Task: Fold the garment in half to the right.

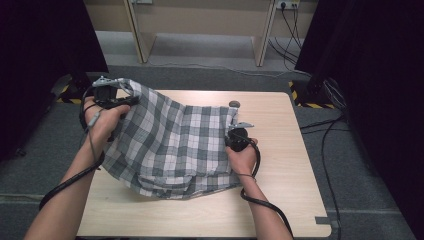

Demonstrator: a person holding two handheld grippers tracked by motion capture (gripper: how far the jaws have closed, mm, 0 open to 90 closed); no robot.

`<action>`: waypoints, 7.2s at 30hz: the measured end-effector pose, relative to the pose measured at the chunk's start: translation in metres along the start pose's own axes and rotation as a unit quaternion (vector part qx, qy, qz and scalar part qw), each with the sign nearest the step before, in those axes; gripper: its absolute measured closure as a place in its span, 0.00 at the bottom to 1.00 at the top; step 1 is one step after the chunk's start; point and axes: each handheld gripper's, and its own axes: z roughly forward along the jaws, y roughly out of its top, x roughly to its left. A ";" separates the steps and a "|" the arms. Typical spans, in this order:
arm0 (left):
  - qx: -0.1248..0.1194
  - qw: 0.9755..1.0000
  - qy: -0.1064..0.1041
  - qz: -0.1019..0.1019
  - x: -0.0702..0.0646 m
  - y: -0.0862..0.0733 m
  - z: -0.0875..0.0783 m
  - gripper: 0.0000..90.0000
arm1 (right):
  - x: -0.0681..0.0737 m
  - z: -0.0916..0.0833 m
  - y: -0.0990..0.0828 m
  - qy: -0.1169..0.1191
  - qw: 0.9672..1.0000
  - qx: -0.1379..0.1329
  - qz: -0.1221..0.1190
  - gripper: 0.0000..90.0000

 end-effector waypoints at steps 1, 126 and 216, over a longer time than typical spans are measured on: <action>-0.001 1.000 0.001 0.000 0.000 0.000 -0.001 0.95 | 0.000 0.000 0.000 0.000 1.000 0.000 0.000 0.89; -0.010 0.999 -0.003 0.048 -0.059 0.014 0.014 0.95 | 0.035 -0.014 0.023 0.050 0.999 -0.008 -0.006 0.58; 0.043 0.986 -0.089 0.131 -0.147 -0.005 0.089 0.68 | 0.062 -0.039 0.152 0.078 0.993 -0.086 -0.036 0.94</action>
